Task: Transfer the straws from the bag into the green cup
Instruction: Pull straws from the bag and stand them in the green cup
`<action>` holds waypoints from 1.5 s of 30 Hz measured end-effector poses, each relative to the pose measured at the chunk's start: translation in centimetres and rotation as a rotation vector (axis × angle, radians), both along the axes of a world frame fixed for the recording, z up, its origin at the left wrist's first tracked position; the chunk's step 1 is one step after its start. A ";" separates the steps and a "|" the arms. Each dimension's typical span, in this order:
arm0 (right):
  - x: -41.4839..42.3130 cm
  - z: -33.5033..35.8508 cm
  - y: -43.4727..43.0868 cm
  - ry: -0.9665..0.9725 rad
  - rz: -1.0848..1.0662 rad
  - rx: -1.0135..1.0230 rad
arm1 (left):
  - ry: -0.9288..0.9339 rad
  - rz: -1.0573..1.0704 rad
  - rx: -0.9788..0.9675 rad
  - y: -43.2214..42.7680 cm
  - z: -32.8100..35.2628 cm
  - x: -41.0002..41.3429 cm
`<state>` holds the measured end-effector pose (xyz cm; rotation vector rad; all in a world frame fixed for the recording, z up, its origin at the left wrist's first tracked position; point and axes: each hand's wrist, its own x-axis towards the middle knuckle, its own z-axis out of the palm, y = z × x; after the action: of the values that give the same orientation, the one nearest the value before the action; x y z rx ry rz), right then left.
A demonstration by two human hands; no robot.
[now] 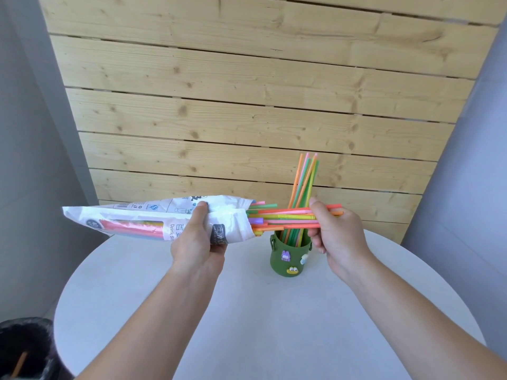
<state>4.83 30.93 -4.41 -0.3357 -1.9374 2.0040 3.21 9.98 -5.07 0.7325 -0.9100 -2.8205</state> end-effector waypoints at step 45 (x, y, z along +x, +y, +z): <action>-6.4 12.6 15.9 0.009 0.169 0.560 | -0.053 0.025 0.073 -1.5 -1.2 -2.8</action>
<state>-1.59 46.84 8.16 -0.0205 -2.4750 1.4497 0.44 8.52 -6.28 0.8247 -0.8030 -2.8383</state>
